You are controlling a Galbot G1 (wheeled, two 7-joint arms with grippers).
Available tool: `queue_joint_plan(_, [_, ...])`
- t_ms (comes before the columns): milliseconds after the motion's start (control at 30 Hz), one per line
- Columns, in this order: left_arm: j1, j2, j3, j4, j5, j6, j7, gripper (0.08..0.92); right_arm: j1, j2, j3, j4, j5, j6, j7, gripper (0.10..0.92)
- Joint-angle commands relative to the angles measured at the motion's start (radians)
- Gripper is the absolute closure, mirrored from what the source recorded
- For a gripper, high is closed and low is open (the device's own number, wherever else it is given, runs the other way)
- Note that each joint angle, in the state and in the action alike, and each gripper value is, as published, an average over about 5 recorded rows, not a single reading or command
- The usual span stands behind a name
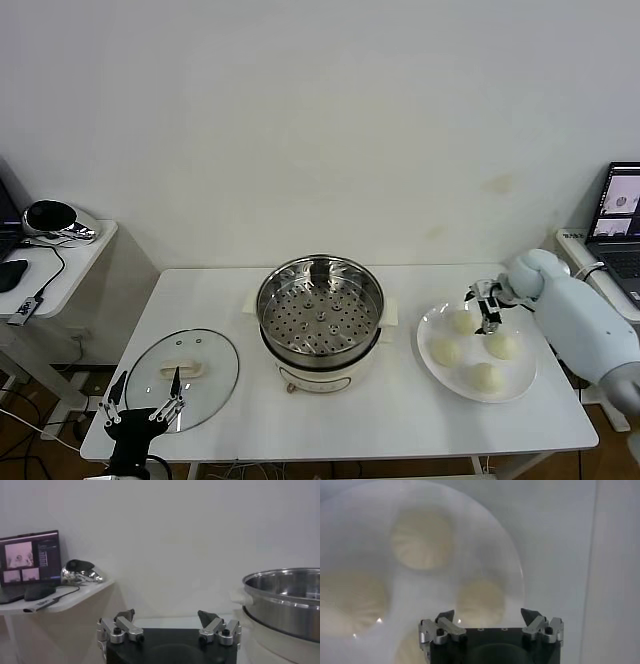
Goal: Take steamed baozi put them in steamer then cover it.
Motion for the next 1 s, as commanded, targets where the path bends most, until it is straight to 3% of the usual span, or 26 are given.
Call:
queue_joint_plan(33, [0.0,-0.001,0.0,-0.001,0.001,-0.002,0.0,0.177,0.012,0.058,0.002,-0.076,-0.029,0.008,0.006,0.203])
queue_joint_plan(200, [0.001,-0.005,0.002,0.0,0.001,-0.006,-0.002,0.177,0.004,0.065,0.014,-0.084,-0.049,0.005,0.011,0.22])
queue_joint_plan(633, [0.01,-0.01,0.002,0.002,0.001,-0.012,-0.003,0.177,0.006,0.006,-0.005,-0.004,-0.014,-0.003,-0.004,0.434])
queue_joint_plan(1000, [0.007,0.004,0.013,0.007,-0.01,-0.01,-0.002,0.177,0.248,-0.251,-0.284,0.407,0.335,-0.091,-0.04,0.435])
